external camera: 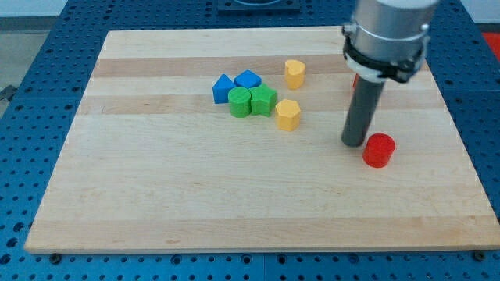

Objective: Move the red circle to the bottom center of the board

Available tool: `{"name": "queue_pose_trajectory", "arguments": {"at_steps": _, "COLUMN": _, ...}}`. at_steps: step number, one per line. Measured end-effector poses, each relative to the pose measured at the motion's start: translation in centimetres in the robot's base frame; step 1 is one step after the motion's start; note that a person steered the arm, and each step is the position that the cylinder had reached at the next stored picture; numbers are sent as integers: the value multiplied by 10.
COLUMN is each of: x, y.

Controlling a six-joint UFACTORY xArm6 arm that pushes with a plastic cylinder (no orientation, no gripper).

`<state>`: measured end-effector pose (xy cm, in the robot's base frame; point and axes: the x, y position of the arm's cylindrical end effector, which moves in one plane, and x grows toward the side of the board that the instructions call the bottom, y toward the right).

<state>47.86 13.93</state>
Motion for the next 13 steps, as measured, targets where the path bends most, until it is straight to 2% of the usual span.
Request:
{"name": "queue_pose_trajectory", "arguments": {"at_steps": 1, "x": 10, "y": 0}}
{"name": "queue_pose_trajectory", "arguments": {"at_steps": 2, "x": -10, "y": 2}}
{"name": "queue_pose_trajectory", "arguments": {"at_steps": 3, "x": -21, "y": 35}}
{"name": "queue_pose_trajectory", "arguments": {"at_steps": 4, "x": -4, "y": 77}}
{"name": "queue_pose_trajectory", "arguments": {"at_steps": 5, "x": 17, "y": 78}}
{"name": "queue_pose_trajectory", "arguments": {"at_steps": 6, "x": 34, "y": 45}}
{"name": "queue_pose_trajectory", "arguments": {"at_steps": 7, "x": 39, "y": 36}}
{"name": "queue_pose_trajectory", "arguments": {"at_steps": 11, "x": 33, "y": 11}}
{"name": "queue_pose_trajectory", "arguments": {"at_steps": 13, "x": -3, "y": -13}}
